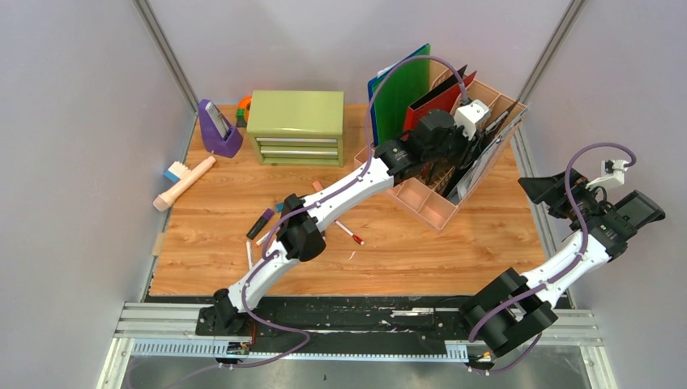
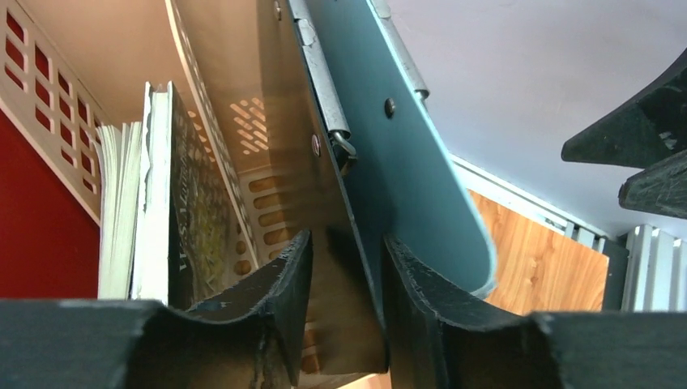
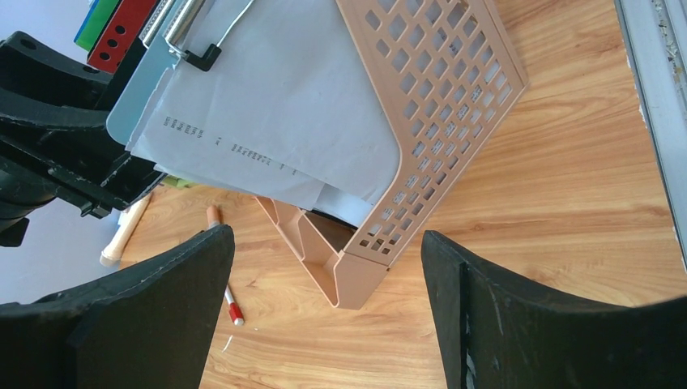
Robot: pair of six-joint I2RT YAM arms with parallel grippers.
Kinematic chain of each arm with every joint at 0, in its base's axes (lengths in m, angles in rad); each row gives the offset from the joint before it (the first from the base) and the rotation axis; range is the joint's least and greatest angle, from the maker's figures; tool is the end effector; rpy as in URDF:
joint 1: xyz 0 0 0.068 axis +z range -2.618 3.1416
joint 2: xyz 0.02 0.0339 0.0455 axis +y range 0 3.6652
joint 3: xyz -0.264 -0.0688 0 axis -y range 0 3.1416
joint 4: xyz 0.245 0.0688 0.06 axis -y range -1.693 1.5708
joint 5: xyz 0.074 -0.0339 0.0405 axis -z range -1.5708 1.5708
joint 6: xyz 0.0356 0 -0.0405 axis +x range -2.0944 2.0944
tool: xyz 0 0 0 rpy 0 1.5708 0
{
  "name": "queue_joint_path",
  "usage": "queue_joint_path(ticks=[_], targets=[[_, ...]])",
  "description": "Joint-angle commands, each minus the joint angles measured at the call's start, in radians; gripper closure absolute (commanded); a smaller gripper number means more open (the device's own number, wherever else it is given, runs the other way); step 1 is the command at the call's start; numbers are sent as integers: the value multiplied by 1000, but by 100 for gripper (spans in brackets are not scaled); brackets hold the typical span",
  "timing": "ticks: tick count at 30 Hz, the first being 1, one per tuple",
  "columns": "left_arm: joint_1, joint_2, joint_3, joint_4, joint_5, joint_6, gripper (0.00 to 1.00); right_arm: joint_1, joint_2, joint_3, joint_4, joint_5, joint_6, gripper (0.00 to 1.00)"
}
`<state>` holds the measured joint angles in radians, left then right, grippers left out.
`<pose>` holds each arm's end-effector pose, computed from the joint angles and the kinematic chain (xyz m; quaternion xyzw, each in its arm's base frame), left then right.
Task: Organize the desk
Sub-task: Place the folder in the storage box.
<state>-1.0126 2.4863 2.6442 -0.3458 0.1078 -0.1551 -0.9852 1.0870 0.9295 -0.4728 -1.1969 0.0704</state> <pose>0.2983 -0.4849 0.3517 0.3510 0.6853 -0.3856 0.5084 0.1486 -0.1641 0.3168 0.1504 0.7649 0.2853 0.5577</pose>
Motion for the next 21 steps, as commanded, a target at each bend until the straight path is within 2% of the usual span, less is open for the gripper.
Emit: queue_joint_path(ticks=[1, 8, 11, 18, 21], targets=[[-11, -49, 22, 27, 9, 58, 53, -4, -4, -4, 36, -35, -7, 13], [-11, -137, 20, -30, 13, 115, 33, -4, 1, -6, 36, -46, -6, 13], [-10, -199, -6, -70, 26, 147, 27, -3, 2, -7, 36, -66, -8, 13], [-10, -387, -208, -138, -52, 333, 1, 1, -27, -8, 44, -103, -8, 10], [-10, -490, -304, -158, -95, 393, 0, 9, -50, -21, 61, -114, -12, 7]])
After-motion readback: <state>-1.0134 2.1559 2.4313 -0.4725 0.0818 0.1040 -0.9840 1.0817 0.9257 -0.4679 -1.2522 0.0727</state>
